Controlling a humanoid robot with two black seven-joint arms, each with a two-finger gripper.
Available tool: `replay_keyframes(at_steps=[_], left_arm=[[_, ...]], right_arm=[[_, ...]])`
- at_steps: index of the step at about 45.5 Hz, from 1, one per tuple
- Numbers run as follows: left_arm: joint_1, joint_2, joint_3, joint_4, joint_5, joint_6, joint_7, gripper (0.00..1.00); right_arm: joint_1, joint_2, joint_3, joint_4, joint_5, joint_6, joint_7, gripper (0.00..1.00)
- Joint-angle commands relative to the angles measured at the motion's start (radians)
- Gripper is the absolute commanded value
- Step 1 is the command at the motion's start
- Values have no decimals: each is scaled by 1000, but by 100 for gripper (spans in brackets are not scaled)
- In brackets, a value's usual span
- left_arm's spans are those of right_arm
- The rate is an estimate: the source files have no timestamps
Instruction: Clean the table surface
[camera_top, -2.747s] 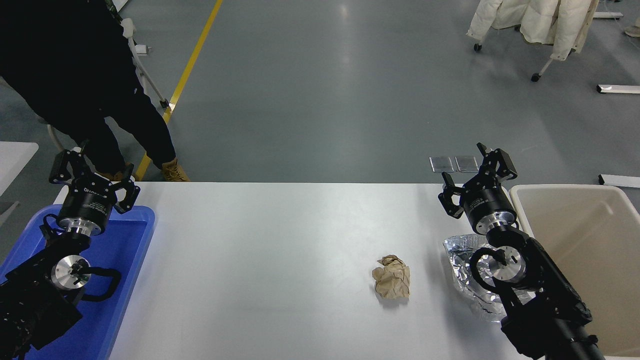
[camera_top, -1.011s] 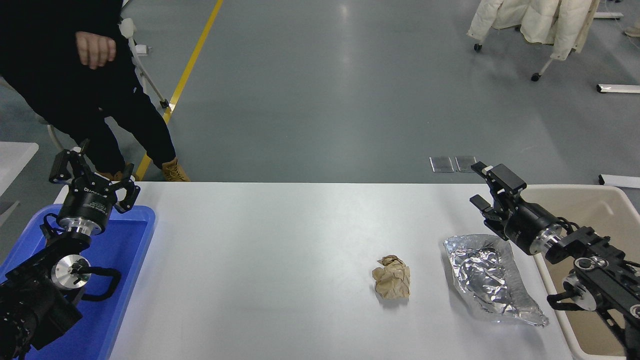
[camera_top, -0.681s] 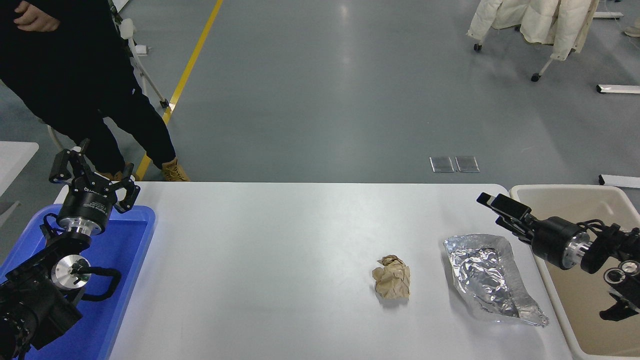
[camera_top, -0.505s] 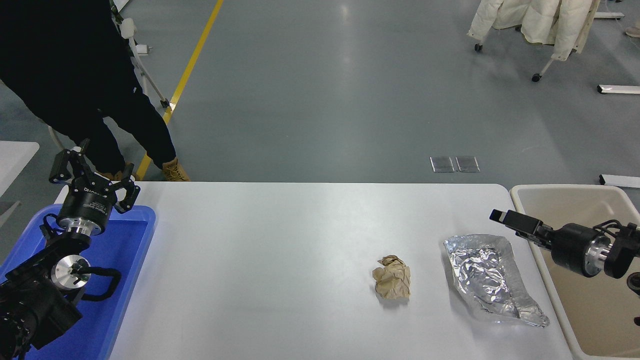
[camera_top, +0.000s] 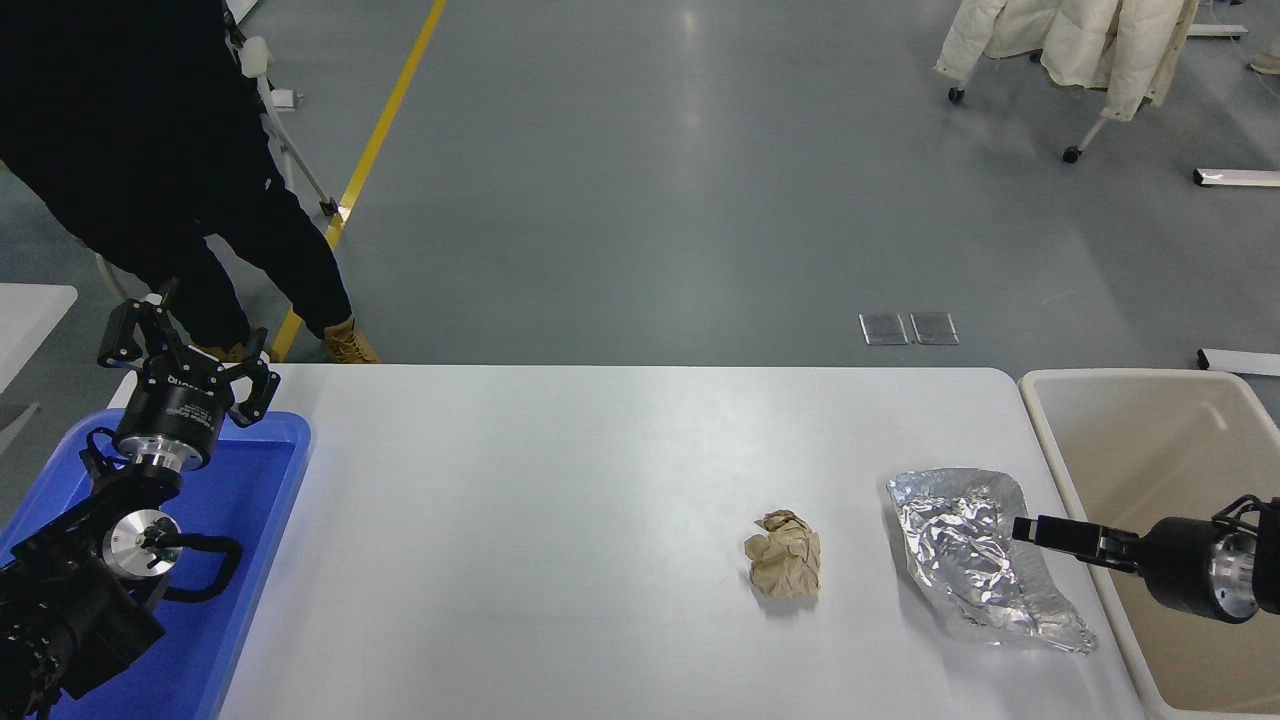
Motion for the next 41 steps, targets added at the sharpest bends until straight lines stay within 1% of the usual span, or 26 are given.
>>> replay_keyframes(at_steps=[1,9,20,27,34,37,40,41], left_arm=[[0,0,0,-1,0,0,0,100],[0,0,0,0,0,0,0,100],[2,0,0,0,0,0,0,100],[2,0,0,0,0,0,0,100],[2,0,0,0,0,0,0,100],[2,0,0,0,0,0,0,100],[2,0,0,0,0,0,0,100],[2,0,0,0,0,0,0,100]], right_arm=[[14,25,-33,-55,-6,-3,-2,98],[39,88,-33,-162,-4,-6,-2,98],[36,154,-32,-199,3,-21,-2,98],[37,203,-32,-227,5,-79,-3,97],[37,234,-33,-276,3,-84,-2,97],[37,240,-33,-285,3,-87,0,94],[37,241,-35,-285,3,-98,-2,93],[36,241,-37,-285,2,-102,0,91]])
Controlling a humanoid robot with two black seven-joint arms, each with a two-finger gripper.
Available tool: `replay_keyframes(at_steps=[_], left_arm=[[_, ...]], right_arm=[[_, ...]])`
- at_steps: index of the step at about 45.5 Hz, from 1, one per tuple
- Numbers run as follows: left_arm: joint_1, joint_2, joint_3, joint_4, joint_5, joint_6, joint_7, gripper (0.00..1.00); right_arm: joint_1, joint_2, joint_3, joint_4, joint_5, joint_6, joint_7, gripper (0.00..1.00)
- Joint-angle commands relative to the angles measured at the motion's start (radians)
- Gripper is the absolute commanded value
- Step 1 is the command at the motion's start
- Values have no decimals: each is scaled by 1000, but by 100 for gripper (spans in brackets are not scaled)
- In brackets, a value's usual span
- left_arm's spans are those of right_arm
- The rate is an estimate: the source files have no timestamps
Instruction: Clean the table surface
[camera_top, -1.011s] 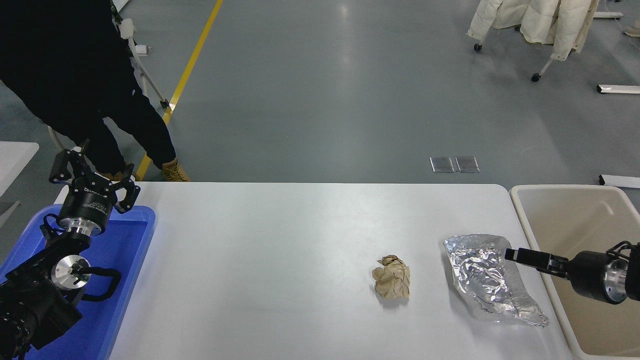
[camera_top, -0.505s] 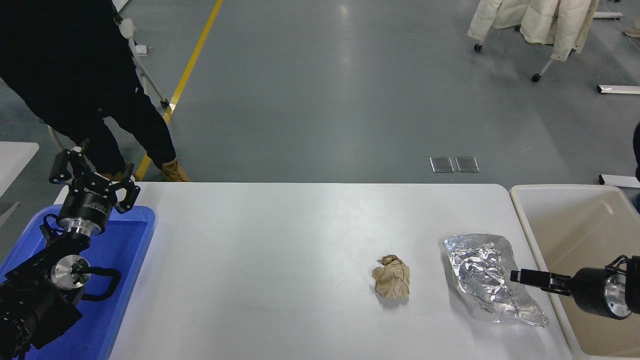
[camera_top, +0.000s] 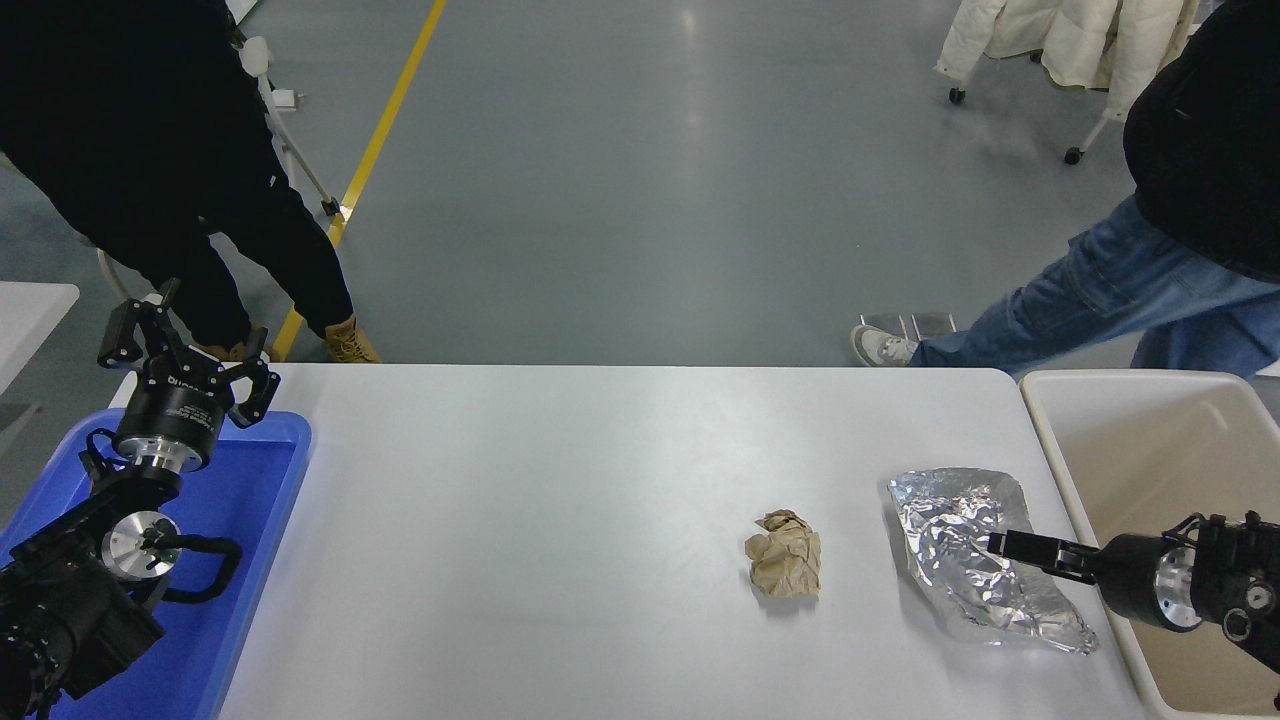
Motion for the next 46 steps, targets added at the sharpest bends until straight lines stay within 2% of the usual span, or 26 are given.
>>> replay_keyframes(at_steps=[1,9,15,18,22,46], left_arm=[[0,0,0,0,0,2,0,100],[0,0,0,0,0,2,0,100],[0,0,0,0,0,2,0,100],[0,0,0,0,0,2,0,100],[0,0,0,0,0,2,0,100],[0,0,0,-1,0,2,0,100]], right_arm=[[0,33,-4,-36,-1,-34,2,90],[-5,48,-5,-37,-8,-46,0,74],[-3,45,-27,-36,-9,-50,0,45],[6,42,-62,-36,-9,-52,2,22],[18,41,-76,-37,-9,-54,0,0],[20,36,-59,-31,8,-57,5,0]])
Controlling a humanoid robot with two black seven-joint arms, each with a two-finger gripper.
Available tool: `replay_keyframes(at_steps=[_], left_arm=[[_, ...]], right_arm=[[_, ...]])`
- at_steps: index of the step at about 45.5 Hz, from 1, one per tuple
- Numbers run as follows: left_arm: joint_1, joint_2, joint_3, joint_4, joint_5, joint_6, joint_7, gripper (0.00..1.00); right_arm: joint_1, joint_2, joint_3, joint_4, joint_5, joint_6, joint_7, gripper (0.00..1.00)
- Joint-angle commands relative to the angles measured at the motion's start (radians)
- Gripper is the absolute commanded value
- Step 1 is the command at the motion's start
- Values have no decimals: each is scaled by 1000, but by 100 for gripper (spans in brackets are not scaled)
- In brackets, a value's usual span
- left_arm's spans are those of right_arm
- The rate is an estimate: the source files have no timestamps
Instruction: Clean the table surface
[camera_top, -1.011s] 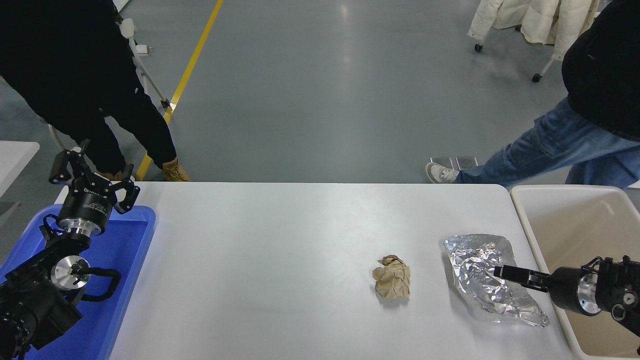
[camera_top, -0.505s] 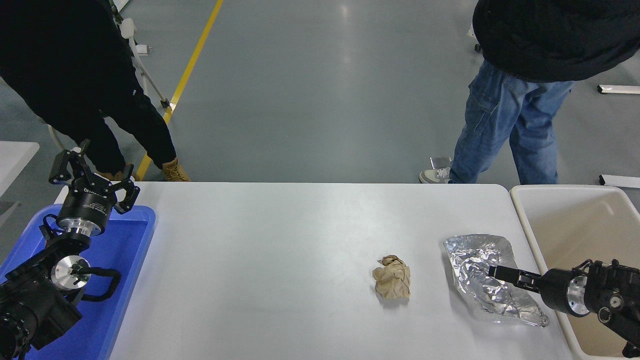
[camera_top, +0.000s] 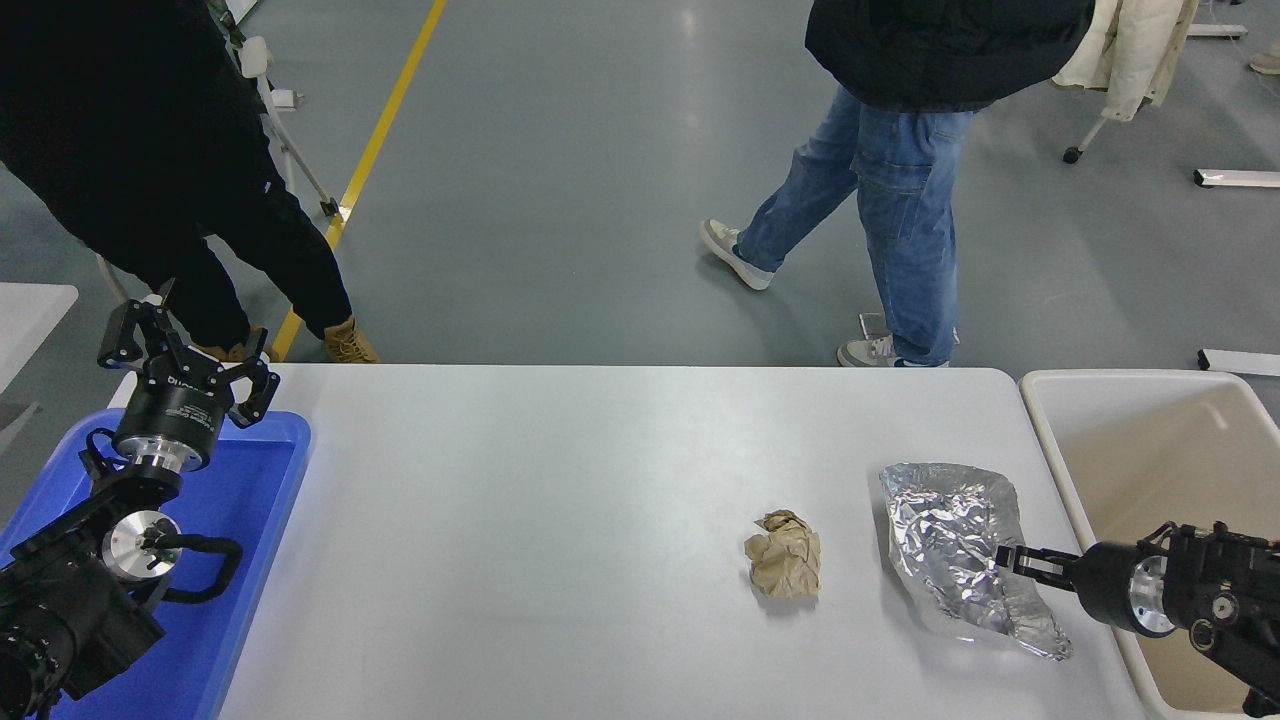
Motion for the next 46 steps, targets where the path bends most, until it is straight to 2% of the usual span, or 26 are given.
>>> replay_keyframes(at_steps=[1,11,17,30,46], left_arm=[[0,0,0,0,1,0,0,100],[0,0,0,0,0,0,0,100],[0,0,0,0,0,-1,0,100],[0,0,0,-1,0,0,0,100],[0,0,0,0,0,-1,0,100]], right_arm=[[-1,-5,9,4,12,-2,2,0],[6,-56,47,26,50,7,3,0],[12,-134,69,102,85,13,3,0],[34,-408,98,380,194,58,2,0],[115,-711,102,538,312,212,23,0]])
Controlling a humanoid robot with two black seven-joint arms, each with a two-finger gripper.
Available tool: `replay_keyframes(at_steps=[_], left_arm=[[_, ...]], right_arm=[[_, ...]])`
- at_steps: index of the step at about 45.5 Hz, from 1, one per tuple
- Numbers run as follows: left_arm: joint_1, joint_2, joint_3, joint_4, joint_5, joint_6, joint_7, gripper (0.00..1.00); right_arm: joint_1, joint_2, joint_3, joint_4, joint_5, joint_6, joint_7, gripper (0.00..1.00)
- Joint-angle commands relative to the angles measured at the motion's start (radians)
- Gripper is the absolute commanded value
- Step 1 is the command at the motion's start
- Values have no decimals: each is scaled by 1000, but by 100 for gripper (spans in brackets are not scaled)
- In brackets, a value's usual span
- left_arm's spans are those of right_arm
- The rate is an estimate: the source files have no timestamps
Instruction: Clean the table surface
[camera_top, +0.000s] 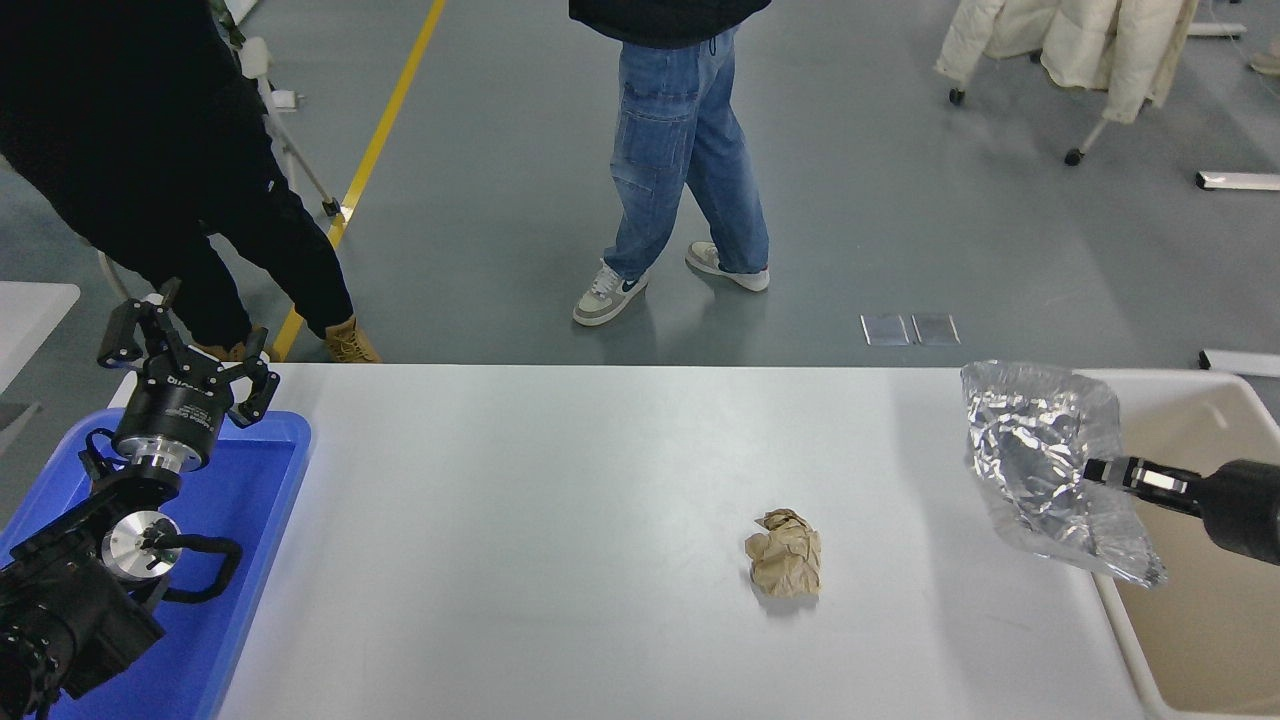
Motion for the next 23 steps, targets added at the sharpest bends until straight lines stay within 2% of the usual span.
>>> replay_keyframes(at_steps=[1,11,23], left_arm=[[1,0,0,0,0,-1,0,100],[0,0,0,0,0,-1,0,100],[0,0,0,0,0,-1,0,100]], right_arm=[[74,-205,7,107,92,113,16,0],[227,-283,1,96,109,278,17,0],[263,-297,-12,96,113,306,16,0]])
